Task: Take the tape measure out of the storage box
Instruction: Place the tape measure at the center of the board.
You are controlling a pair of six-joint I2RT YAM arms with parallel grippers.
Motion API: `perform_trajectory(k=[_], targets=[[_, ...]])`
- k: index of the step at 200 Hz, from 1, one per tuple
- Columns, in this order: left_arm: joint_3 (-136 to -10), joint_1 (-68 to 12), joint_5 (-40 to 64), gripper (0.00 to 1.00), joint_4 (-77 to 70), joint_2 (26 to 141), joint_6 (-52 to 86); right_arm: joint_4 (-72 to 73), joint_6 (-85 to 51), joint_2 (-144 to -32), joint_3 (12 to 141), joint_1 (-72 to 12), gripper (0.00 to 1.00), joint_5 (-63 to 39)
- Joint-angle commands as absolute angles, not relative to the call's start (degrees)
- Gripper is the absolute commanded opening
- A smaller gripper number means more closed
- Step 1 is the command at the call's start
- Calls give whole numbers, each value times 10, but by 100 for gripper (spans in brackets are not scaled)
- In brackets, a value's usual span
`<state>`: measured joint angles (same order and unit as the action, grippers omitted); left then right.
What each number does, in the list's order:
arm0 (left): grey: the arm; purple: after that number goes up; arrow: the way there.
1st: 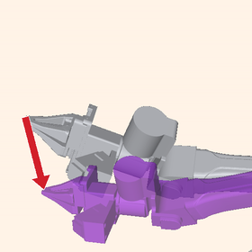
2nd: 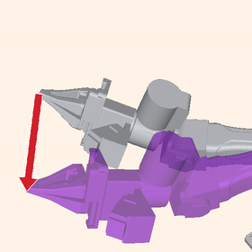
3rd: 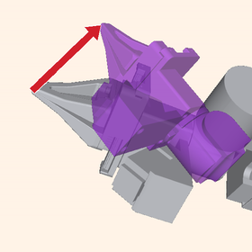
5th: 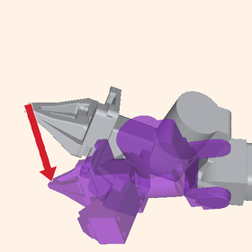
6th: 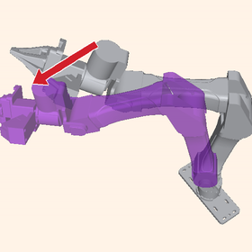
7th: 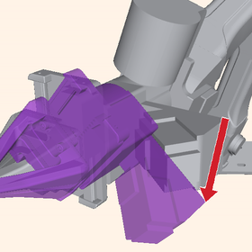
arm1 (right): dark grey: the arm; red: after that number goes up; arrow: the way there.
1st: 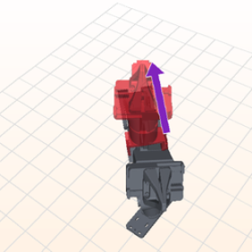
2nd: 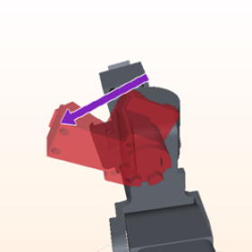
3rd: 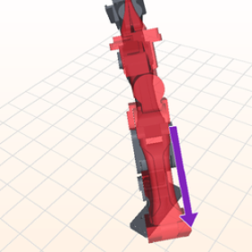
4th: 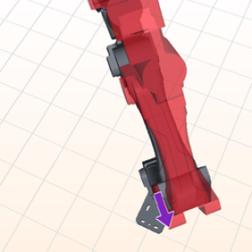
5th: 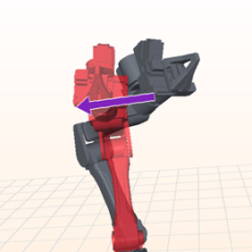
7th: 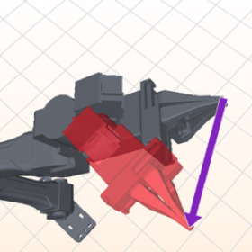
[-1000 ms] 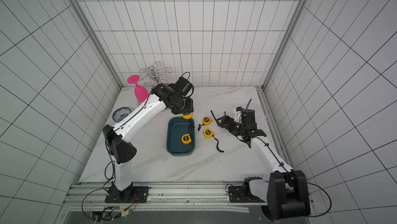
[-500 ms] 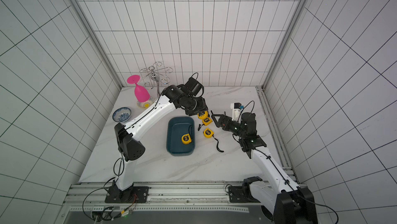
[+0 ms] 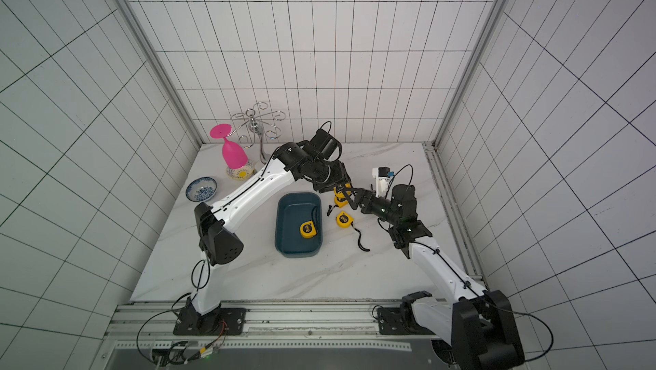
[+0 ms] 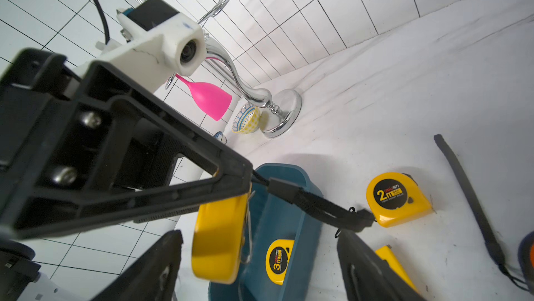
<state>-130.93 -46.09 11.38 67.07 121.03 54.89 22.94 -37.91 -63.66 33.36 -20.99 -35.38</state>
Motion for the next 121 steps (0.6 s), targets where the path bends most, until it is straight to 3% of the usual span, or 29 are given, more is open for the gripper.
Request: perform_trajectory(k=[1,35,83,103,111,121], targets=[[-1325,-464,132,0,639,1214,551,266,-373,-646,327,-218,83,-362],[-1324,-466,147,0,635,1214,548,284,-382,-662,330,-221,66,-364],[-1312,-467,149,0,629,1209,542,269,-381,-658,332,-221,30,-358],[-1304,-466,147,0,628,1208,538,253,-377,-649,329,-221,24,-352],[-1301,-465,144,12,628,1206,535,247,-376,-645,327,-220,23,-350],[-1295,-463,138,38,628,1203,528,242,-376,-641,323,-219,22,-347]])
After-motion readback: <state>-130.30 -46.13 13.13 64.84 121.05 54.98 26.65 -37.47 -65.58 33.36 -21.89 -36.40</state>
